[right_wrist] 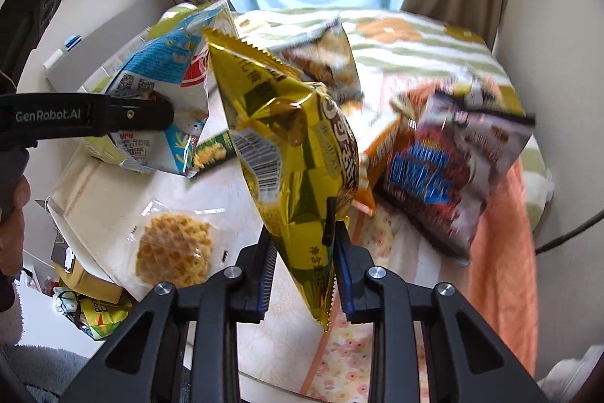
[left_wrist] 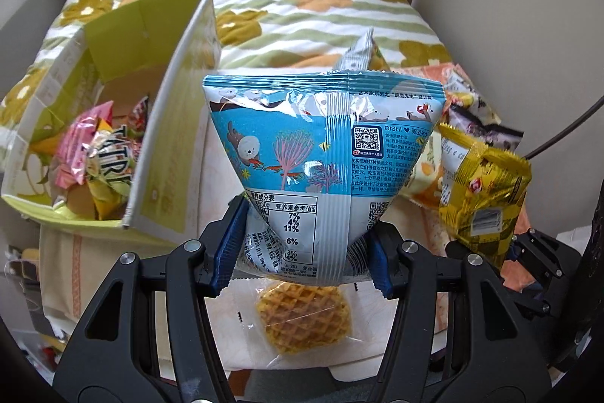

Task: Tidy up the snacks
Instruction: 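Lift the blue-white bag with the left tool while the right tool grasps the Pillows bag, then carry the blue-white bag over the box while the right tool carries the Pillows bag there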

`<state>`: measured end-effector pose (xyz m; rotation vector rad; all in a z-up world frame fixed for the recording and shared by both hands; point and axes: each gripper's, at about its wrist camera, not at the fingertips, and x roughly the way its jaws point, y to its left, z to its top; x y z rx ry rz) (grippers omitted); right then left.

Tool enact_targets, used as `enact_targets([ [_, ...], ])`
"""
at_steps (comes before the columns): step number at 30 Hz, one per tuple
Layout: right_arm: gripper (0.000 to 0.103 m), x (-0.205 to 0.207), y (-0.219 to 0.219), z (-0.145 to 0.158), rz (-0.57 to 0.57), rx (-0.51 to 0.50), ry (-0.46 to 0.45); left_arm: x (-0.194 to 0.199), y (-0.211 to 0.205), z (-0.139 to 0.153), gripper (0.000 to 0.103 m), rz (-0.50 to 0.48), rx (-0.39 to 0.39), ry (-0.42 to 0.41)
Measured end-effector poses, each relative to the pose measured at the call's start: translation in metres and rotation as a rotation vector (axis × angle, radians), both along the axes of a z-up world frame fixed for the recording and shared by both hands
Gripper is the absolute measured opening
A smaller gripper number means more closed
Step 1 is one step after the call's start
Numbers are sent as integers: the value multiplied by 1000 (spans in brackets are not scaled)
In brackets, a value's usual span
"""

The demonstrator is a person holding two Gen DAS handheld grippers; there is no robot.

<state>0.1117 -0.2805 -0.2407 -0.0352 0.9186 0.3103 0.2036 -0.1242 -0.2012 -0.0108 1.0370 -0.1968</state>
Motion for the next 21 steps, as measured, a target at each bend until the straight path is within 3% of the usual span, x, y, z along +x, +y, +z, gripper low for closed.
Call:
enact_targets([
  [9, 20, 22, 21, 52, 99, -48, -216, -5, 38, 45, 54, 104, -60, -121],
  [12, 7, 42, 39, 64, 133, -60, -275, 0, 58, 60, 54, 135, -63, -156],
  [14, 5, 52, 48, 75, 122, -34, -313, 5, 73, 69, 54, 142, -65, -173],
  [17, 5, 61, 64, 83, 122, -41, -343, 14, 96, 78, 54, 144, -52, -176],
  [21, 5, 65, 67, 76, 75, 0, -278, 25, 121, 81, 54, 136, -50, -169],
])
